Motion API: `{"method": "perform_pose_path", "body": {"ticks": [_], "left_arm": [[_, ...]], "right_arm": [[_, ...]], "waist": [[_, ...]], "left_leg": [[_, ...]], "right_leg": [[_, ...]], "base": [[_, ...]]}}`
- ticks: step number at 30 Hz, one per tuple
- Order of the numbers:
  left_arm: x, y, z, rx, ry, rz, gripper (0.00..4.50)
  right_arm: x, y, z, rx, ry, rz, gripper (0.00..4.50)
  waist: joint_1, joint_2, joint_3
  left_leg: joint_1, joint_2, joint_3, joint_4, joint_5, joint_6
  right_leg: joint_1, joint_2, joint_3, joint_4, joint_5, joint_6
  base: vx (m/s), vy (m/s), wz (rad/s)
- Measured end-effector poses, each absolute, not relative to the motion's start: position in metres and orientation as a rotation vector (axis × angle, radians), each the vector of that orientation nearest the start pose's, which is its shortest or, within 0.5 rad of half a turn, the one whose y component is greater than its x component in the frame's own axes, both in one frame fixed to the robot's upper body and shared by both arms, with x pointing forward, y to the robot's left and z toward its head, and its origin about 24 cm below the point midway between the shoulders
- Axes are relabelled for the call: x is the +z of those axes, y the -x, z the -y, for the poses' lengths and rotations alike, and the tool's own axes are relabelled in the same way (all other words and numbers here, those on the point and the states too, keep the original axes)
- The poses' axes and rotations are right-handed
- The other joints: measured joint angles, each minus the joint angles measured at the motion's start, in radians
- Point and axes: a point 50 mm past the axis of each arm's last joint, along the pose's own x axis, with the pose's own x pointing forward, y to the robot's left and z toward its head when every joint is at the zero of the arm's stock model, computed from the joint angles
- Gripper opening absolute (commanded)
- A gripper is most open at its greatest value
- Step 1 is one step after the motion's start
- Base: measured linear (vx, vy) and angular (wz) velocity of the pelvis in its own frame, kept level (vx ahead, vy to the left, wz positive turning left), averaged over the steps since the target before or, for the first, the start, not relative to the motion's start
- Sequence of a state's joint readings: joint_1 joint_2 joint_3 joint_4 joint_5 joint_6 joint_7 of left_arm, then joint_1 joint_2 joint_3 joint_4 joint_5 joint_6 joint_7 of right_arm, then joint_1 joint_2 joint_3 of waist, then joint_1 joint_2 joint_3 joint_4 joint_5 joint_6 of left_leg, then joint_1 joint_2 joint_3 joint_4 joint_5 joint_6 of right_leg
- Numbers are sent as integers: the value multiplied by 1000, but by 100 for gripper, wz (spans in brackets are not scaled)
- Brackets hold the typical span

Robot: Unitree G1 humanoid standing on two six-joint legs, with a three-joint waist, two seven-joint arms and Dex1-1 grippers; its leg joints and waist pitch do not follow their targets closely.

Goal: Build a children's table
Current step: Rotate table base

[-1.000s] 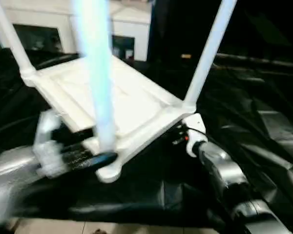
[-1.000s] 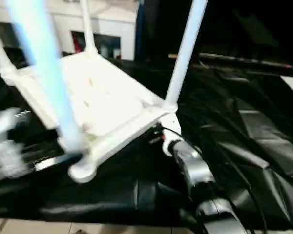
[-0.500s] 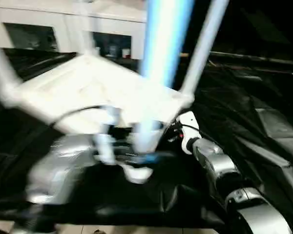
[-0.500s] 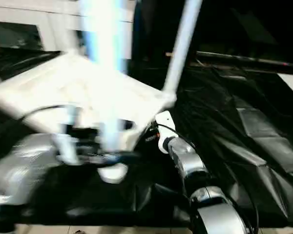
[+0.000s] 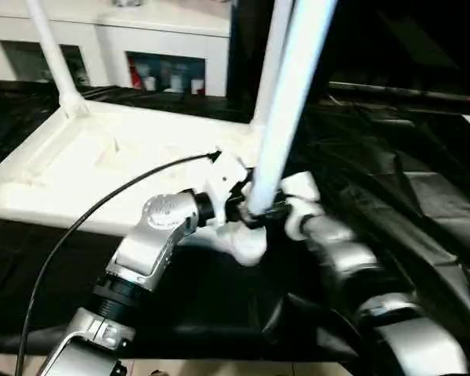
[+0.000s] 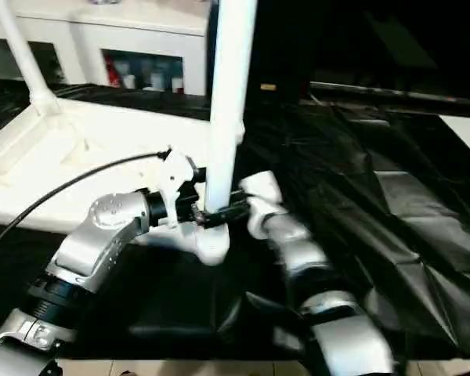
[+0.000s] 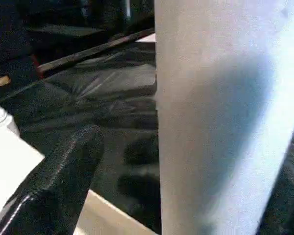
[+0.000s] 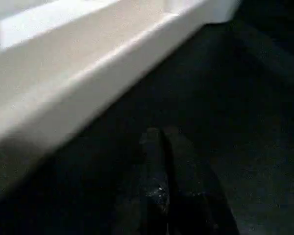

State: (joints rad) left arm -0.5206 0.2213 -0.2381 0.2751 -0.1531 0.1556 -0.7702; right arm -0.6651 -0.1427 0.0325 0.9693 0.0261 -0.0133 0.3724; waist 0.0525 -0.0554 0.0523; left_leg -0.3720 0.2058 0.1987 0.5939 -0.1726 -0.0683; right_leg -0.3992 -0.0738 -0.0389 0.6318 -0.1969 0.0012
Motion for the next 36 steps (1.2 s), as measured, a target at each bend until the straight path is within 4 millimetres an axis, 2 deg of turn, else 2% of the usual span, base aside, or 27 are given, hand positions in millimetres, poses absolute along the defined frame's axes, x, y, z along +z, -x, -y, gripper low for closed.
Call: {"method": "perform_pose_path", "body": {"ticks": [3, 7, 12, 17, 20, 22, 23, 26, 27, 28, 29, 31, 34, 36], "left_arm": [[99, -316, -83, -1073, -158, -13, 450], [100, -303, -86, -1202, -105, 6, 450], [94, -298, -109, -1312, -152, -102, 450], [83, -304, -133, -1319, -240, -220, 450], [75, -312, -147, -1278, -335, -291, 416], [74, -315, -151, -1270, -364, -314, 410], [75, -317, -150, -1278, -383, -316, 380], [77, -322, -151, -1280, -468, -320, 363], [76, -323, -151, -1284, -496, -328, 363], [75, -325, -152, -1285, -517, -333, 334], [73, -326, -154, -1280, -536, -339, 326], [71, -328, -156, -1271, -551, -345, 320], [70, -332, -155, -1273, -574, -344, 280], [70, -334, -155, -1280, -600, -347, 275]], "right_arm": [[25, -352, 144, 440, 111, -310, 2], [28, -344, 154, 519, 95, -274, 2], [37, -334, 162, 678, 146, -245, 2], [44, -322, 168, 816, 214, -250, 2], [43, -310, 169, 922, 270, -282, 0], [42, -303, 169, 964, 277, -305, 0], [42, -298, 169, 990, 274, -317, 0], [51, -291, 167, 1059, 285, -310, 0], [55, -290, 167, 1066, 294, -307, 0], [57, -289, 169, 1073, 300, -306, 0], [59, -288, 170, 1079, 308, -309, 0], [58, -286, 171, 1080, 309, -317, 0], [55, -282, 171, 1079, 297, -341, 0], [59, -281, 169, 1087, 301, -335, 0]], "waist": [[5, 4, 1], [15, 12, 2], [18, 26, 4], [17, 43, 4], [20, 51, 4], [20, 56, 4], [21, 58, 4], [25, 62, 4], [24, 63, 4], [24, 65, 3], [25, 65, 3], [25, 66, 3], [26, 68, 4], [26, 71, 3]], "left_leg": [[0, 0, 0, 0, 0, 0], [-1, 0, 1, 0, 0, 0], [-1, 0, 0, 1, 0, 0], [0, 0, 0, 1, 0, 0], [-1, 0, -1, 1, 0, 0], [-1, 0, -1, 1, 0, 0], [-2, 0, -1, 2, 0, 0], [-1, 0, -1, 2, 0, 0], [-1, 0, 0, 2, 0, 0], [-1, 0, 0, 2, 0, 0], [-1, 0, -1, 1, 0, 0], [-1, 0, -1, 1, 0, 0], [-2, 0, -1, 2, 0, 0], [-1, -1, -1, 2, 0, 0]], "right_leg": [[0, 0, 0, 0, 0, 0], [-1, 0, 0, -2, 0, 0], [0, 0, 0, -1, 0, 0], [0, 0, 0, -1, 0, 0], [1, 0, -1, -1, 0, 0], [0, 0, -1, -2, 0, 0], [0, 0, 0, -2, 0, 0], [0, 0, 0, -2, 0, 0], [0, 0, 0, -2, 0, 0], [0, 0, 0, -2, 0, 0], [0, 0, 0, -2, 0, 0], [0, 0, -1, -2, 0, 0], [0, 0, -1, -2, 0, 0], [0, -1, 0, -2, 0, 0]], "base": [[0, 0, 0], [0, 0, 0], [0, 0, 0], [0, 0, 0], [0, 0, 0], [0, 0, 0], [0, 0, 0], [0, 0, 0], [0, 0, 0], [0, 0, 0], [0, 0, 0], [0, 0, 0], [0, 0, 0], [0, 0, 0]]}}
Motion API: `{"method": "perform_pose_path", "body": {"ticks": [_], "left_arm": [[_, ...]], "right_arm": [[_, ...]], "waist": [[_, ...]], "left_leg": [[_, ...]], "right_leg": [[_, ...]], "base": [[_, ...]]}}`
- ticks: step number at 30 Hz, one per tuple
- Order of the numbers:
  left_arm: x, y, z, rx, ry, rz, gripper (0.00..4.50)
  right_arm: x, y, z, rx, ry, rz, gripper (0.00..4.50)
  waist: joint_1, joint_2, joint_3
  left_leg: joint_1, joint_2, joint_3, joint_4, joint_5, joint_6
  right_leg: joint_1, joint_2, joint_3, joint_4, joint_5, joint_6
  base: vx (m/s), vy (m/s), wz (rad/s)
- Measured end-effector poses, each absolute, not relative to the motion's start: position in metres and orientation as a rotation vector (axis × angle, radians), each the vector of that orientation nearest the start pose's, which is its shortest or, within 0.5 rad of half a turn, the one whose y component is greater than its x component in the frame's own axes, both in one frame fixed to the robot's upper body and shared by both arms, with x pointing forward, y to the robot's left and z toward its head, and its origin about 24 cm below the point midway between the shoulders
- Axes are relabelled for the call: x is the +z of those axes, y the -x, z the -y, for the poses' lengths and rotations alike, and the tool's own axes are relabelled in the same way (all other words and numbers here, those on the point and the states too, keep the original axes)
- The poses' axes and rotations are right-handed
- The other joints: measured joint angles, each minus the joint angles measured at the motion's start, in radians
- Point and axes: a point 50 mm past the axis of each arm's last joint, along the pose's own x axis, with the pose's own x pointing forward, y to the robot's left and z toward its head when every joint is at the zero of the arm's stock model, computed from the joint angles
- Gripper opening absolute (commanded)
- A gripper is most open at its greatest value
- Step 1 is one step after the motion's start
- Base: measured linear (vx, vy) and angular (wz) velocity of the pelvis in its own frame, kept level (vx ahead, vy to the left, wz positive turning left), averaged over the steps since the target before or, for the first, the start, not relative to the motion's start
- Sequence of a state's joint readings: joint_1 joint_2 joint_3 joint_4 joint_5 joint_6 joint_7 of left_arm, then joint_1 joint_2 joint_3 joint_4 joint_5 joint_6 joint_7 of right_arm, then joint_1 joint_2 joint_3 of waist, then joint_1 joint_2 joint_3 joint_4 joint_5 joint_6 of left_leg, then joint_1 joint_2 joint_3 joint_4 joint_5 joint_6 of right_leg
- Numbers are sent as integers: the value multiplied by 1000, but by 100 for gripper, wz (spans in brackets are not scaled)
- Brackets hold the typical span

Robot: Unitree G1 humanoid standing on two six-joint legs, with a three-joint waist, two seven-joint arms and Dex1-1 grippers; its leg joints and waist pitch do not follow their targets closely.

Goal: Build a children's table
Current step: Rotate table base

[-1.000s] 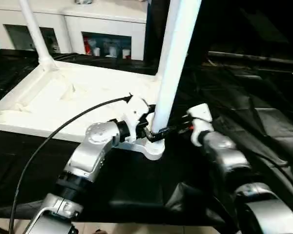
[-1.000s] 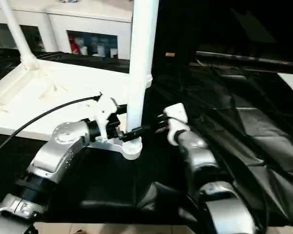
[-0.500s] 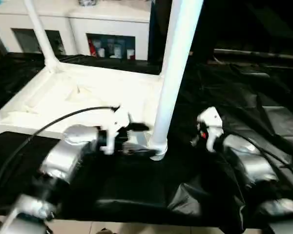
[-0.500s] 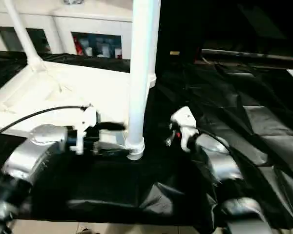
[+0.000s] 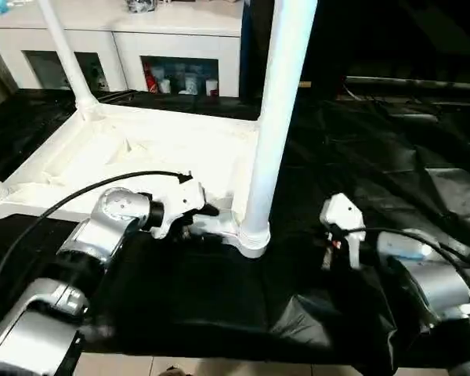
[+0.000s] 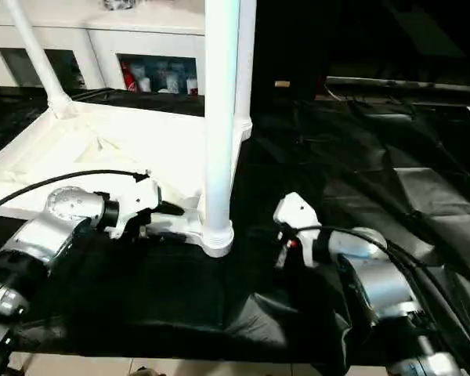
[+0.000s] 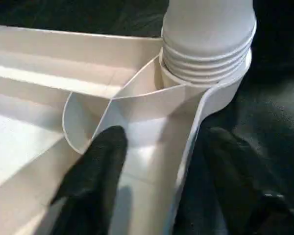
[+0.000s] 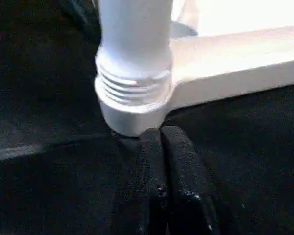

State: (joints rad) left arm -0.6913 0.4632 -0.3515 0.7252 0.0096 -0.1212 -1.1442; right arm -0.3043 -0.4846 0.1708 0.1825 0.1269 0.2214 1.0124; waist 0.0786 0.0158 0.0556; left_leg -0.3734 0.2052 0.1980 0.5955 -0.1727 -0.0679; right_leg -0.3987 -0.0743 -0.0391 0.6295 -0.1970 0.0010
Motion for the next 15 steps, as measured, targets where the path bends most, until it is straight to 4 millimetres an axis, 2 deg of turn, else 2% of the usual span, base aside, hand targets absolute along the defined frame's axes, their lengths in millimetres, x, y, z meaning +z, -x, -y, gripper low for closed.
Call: {"method": "perform_pose_path", "body": {"ticks": [4, 7, 11, 15], "left_arm": [[69, -338, -156, -1291, -643, -350, 232], [64, -337, -158, -1309, -657, -379, 212], [65, -338, -159, -1329, -673, -396, 175], [66, -341, -158, -1351, -686, -410, 150]], "right_arm": [[65, -279, 165, 1101, 305, -317, 0], [62, -275, 166, 1106, 295, -336, 0], [58, -272, 165, 1111, 285, -359, 0], [64, -271, 164, 1117, 302, -343, 0]], "waist": [[-1, 1, 0], [0, 2, 0], [-1, 9, 1], [-1, 20, -1]], "left_leg": [[0, 0, 0, 0, 0, 0], [0, 0, 0, 0, 0, 0], [0, 0, 0, 0, 0, 0], [0, 0, 0, 0, 0, 0]], "right_leg": [[0, 0, 0, 0, 0, 0], [0, 0, 0, 0, 0, 0], [0, 0, 0, -1, 0, 0], [0, 0, -1, -1, 0, 0]], "base": [[0, 0, 0], [0, 0, 0], [0, 0, 0], [0, 0, 0]]}}
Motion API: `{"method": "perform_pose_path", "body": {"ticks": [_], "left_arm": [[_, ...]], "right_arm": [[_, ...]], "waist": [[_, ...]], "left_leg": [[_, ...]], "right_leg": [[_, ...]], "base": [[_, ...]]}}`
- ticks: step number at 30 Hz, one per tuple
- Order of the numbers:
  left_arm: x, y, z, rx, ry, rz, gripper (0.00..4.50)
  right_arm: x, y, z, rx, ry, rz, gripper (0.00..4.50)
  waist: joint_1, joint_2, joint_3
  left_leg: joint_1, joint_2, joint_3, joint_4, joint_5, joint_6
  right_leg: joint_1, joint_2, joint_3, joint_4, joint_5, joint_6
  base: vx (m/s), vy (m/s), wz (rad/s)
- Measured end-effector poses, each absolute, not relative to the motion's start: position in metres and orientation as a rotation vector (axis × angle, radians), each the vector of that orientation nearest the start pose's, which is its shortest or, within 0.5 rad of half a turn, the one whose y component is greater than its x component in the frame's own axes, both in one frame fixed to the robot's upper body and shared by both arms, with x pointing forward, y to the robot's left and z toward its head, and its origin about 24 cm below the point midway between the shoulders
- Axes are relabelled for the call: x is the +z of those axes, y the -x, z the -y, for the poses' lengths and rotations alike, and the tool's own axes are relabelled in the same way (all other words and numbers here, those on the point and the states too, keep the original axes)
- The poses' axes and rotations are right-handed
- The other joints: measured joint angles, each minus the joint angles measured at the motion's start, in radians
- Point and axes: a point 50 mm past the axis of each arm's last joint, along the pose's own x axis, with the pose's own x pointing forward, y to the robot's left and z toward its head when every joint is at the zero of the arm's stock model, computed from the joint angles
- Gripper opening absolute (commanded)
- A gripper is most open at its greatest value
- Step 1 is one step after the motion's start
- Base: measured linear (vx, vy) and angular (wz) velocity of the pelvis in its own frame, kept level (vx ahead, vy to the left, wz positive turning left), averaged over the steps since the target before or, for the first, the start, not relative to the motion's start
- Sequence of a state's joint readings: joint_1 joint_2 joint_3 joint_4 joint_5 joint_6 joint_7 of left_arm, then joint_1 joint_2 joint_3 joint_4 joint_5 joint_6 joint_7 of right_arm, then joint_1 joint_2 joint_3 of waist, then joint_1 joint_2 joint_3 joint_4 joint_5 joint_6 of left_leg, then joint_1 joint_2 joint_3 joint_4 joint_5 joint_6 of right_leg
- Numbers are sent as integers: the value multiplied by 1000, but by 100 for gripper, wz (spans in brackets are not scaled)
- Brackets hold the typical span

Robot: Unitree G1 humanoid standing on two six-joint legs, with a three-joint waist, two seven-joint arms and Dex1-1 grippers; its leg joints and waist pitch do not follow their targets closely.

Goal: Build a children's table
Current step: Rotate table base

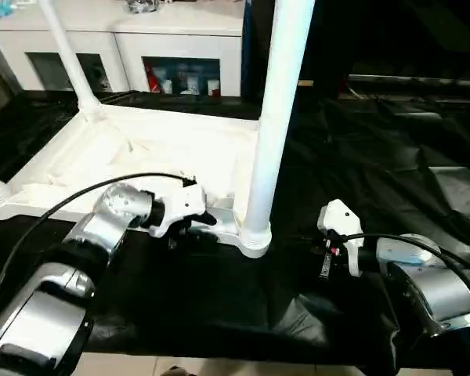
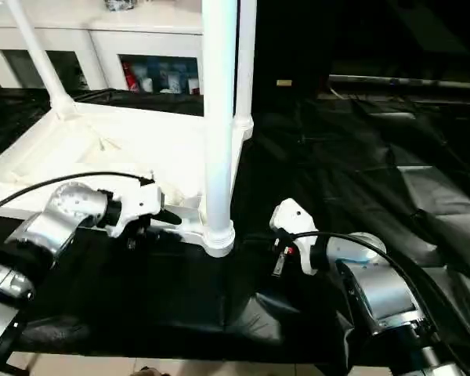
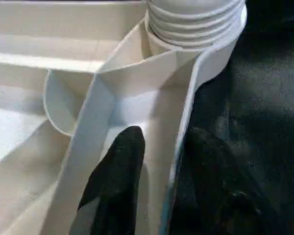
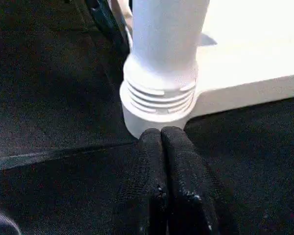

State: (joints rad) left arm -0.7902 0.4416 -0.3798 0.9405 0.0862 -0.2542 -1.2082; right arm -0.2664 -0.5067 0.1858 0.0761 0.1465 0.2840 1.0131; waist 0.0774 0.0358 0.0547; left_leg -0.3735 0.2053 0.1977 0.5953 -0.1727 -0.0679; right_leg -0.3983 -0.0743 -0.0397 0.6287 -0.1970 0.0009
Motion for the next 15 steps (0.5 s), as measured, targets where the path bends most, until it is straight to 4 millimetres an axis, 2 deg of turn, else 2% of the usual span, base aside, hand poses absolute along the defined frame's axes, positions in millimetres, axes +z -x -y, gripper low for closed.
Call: {"method": "perform_pose_path", "body": {"ticks": [3, 8, 10, 11, 15], "left_arm": [[64, -341, -156, -1365, -686, -414, 131], [61, -339, -153, -1408, -693, -445, 84], [61, -338, -154, -1409, -695, -450, 84], [61, -338, -154, -1412, -695, -453, 56], [62, -338, -153, -1444, -690, -464, 34]], "right_arm": [[63, -270, 166, 1111, 303, -356, 0], [58, -265, 165, 1119, 297, -375, 0], [58, -265, 165, 1118, 298, -375, 0], [58, -265, 165, 1117, 297, -377, 0], [58, -266, 165, 1113, 299, -375, 0]], "waist": [[0, 5, 0], [-2, 5, 0], [-5, 5, 0], [-7, 5, 0], [-10, 5, 0]], "left_leg": [[0, 0, 0, 0, 0, 0], [0, 0, 0, 0, 0, 0], [0, 0, 0, 0, 0, 0], [0, 0, 0, 0, 0, 0], [-1, 0, 0, 0, 0, 0]], "right_leg": [[0, 0, 0, 0, 0, 0], [0, 0, 0, 0, 0, 0], [0, 0, 0, 0, 0, 0], [0, 0, 0, -1, 0, 0], [0, 0, 1, -3, 0, 0]], "base": [[0, 0, 0], [0, 0, 0], [0, 0, 0], [0, 0, 0], [0, 0, 0]]}}
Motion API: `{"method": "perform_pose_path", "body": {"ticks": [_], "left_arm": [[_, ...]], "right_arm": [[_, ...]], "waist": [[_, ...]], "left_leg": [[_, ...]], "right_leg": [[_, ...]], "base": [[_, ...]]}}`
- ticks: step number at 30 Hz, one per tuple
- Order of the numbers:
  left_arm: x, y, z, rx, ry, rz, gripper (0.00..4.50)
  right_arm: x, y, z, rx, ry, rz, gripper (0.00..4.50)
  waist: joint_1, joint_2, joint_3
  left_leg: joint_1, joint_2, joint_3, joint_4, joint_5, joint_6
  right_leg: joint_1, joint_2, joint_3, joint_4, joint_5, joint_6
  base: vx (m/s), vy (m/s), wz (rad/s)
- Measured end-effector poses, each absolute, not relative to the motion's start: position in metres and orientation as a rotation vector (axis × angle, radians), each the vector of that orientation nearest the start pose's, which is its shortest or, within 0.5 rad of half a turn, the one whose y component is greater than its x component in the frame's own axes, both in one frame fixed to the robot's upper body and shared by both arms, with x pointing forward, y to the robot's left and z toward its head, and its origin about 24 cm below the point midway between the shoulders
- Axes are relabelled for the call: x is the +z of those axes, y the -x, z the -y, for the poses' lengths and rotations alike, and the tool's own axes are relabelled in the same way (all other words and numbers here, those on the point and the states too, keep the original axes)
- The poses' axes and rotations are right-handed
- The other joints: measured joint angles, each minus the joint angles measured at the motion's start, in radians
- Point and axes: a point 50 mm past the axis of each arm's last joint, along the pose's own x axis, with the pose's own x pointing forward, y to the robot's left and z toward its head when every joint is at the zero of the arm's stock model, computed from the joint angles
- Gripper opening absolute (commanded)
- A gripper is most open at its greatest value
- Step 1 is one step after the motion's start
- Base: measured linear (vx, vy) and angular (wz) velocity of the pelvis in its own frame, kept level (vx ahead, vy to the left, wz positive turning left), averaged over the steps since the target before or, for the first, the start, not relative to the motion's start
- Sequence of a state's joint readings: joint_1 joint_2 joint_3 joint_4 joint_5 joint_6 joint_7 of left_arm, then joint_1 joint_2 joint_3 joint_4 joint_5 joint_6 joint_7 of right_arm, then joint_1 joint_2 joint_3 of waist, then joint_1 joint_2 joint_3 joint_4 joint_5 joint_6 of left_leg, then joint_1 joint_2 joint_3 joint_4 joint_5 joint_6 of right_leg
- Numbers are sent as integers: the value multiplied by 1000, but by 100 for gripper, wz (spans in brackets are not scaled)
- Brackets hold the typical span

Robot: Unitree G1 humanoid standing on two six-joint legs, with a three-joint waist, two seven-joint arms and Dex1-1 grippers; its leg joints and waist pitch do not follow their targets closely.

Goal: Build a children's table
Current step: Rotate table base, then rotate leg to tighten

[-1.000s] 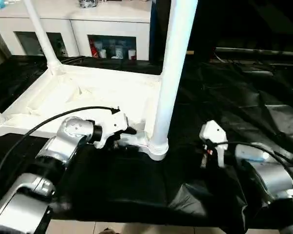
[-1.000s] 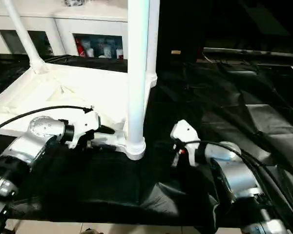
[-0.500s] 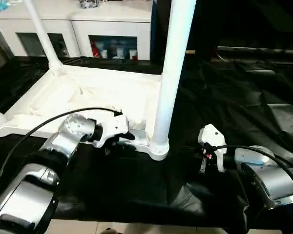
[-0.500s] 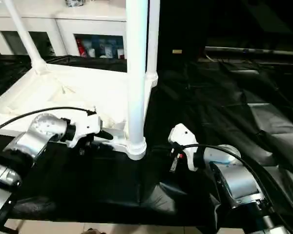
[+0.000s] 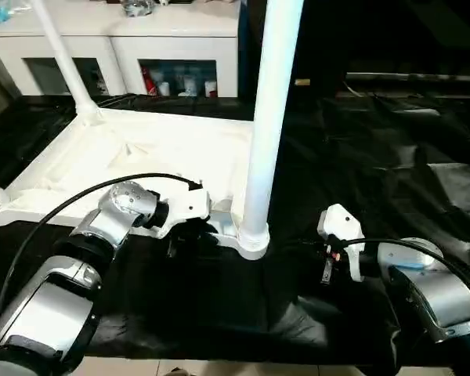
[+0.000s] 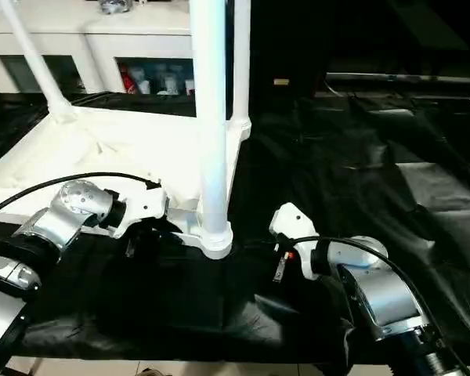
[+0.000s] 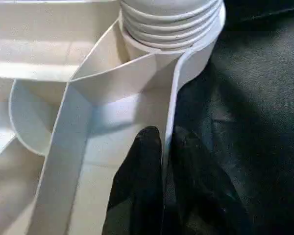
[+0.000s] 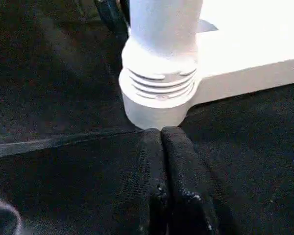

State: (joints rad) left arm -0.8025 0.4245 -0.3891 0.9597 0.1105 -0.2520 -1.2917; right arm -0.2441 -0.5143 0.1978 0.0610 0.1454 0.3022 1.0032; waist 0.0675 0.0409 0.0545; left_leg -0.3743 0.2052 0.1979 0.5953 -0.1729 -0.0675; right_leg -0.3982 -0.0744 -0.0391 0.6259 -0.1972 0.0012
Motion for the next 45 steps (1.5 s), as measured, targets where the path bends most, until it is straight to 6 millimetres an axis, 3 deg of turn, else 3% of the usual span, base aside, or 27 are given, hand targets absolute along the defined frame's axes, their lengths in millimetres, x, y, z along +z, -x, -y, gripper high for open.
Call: {"method": "perform_pose_path", "body": {"ticks": [8, 14, 23, 33, 45], "left_arm": [[62, -336, -142, -1416, -548, -553, 1], [55, -334, -124, -1270, -450, -528, 1], [50, -324, -105, -1192, -424, -449, 1], [51, -322, -97, -1135, -379, -462, 1], [51, -317, -106, -1150, -404, -396, 0]], "right_arm": [[52, -281, 167, 964, 338, -390, 0], [45, -283, 166, 915, 325, -402, 0], [45, -286, 168, 885, 310, -398, 0], [52, -290, 165, 884, 216, -341, 0], [52, -288, 153, 952, 96, -301, 106]], "waist": [[-15, 0, 0], [-25, 1, -1], [-24, -1, -1], [-30, -4, -1], [-34, -8, 1]], "left_leg": [[-1, 0, 0, 0, 0, 1], [1, 0, 1, 0, -1, 1], [1, -1, 1, 0, -1, 1], [-1, 0, 1, -1, -1, 2], [-1, 0, 0, -3, -1, 1]], "right_leg": [[-1, 0, 0, -2, 0, 0], [1, 0, 0, -2, 0, 0], [1, -1, 0, -3, 0, 1], [-1, 0, 0, -3, -1, 2], [-4, 0, -1, -2, -1, 2]], "base": [[0, 0, 0], [0, 0, 0], [0, 0, 0], [0, 0, 0], [0, 0, 0]]}}
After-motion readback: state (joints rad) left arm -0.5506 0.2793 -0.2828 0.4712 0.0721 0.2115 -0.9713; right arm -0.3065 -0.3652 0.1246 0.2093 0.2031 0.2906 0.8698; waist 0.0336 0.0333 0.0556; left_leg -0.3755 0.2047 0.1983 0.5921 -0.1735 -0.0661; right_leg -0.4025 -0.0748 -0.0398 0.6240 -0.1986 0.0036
